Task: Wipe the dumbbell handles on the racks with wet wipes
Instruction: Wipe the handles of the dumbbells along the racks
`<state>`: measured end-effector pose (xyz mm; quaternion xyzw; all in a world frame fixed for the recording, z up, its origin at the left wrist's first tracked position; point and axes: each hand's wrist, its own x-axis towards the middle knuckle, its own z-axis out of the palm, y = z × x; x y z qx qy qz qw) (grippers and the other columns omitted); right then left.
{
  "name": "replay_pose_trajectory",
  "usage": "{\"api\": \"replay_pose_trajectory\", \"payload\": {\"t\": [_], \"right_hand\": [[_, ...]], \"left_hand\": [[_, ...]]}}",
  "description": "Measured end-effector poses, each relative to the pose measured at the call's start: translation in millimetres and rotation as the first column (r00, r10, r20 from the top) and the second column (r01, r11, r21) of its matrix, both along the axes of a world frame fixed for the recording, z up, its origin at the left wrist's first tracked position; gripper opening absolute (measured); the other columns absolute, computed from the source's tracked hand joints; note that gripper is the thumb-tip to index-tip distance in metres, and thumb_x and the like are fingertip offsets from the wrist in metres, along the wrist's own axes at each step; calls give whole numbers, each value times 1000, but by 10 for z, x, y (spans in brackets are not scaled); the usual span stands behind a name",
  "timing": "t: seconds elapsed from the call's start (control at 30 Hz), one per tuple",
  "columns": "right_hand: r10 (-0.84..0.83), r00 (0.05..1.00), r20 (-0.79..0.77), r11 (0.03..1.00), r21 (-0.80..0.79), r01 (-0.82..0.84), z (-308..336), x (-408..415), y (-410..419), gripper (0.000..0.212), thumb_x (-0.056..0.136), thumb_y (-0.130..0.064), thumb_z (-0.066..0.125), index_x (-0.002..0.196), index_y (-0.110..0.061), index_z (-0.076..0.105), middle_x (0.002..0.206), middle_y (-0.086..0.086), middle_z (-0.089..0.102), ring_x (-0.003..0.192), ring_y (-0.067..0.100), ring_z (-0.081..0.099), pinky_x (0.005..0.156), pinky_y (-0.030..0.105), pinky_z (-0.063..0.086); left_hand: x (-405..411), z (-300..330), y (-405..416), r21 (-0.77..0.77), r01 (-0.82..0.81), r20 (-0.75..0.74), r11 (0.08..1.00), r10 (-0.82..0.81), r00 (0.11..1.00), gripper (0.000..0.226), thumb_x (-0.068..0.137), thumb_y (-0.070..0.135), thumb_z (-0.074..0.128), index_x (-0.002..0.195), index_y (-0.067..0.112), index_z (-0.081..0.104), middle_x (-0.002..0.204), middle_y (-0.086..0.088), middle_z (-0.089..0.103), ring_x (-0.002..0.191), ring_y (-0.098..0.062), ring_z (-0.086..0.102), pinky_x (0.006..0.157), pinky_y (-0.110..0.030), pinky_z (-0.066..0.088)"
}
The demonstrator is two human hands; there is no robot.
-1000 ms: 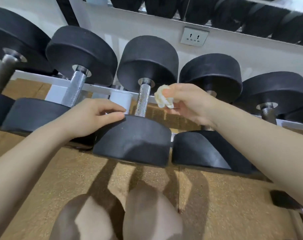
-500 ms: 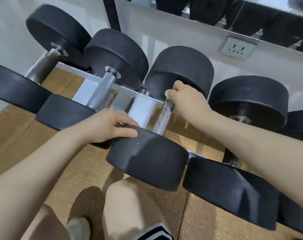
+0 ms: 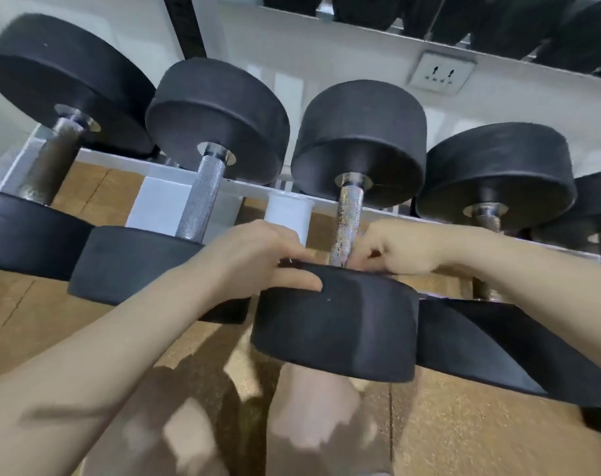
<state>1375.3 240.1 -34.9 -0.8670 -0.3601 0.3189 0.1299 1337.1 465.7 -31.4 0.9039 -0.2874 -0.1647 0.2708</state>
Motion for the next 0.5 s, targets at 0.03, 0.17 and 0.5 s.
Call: {"api": "replay_pose_trajectory", "payload": {"t": [0.03, 0.17, 0.5], "right_hand": [[-71, 997, -8, 997, -37, 70, 7, 30, -62, 14, 86, -5, 58, 78, 0, 68, 72, 15, 63, 66, 21, 57, 66, 32, 45], [-395, 878, 270, 911, 240, 336, 51, 149, -47, 19, 87, -19, 62, 85, -3, 73, 76, 8, 66, 78, 24, 60, 76, 28, 44], [-234, 905, 355, 969, 160, 188, -64, 100, 124, 16, 85, -11, 62, 93, -11, 75, 85, 13, 68, 81, 29, 64, 75, 36, 47]], "left_hand": [[10, -3, 2, -22, 10, 2, 1000, -10, 1000, 63, 62, 74, 45, 94, 27, 72, 83, 6, 64, 80, -12, 56, 75, -37, 47], [46, 9, -20, 16, 9, -16, 1000, -9, 1000, 48, 71, 66, 58, 95, 26, 71, 87, 7, 63, 87, -12, 55, 80, -34, 44], [69, 26, -16, 83, 42, -35, 996, -39, 999, 51, 70, 70, 44, 98, 35, 69, 94, 11, 62, 93, -8, 53, 82, -33, 44]]}}
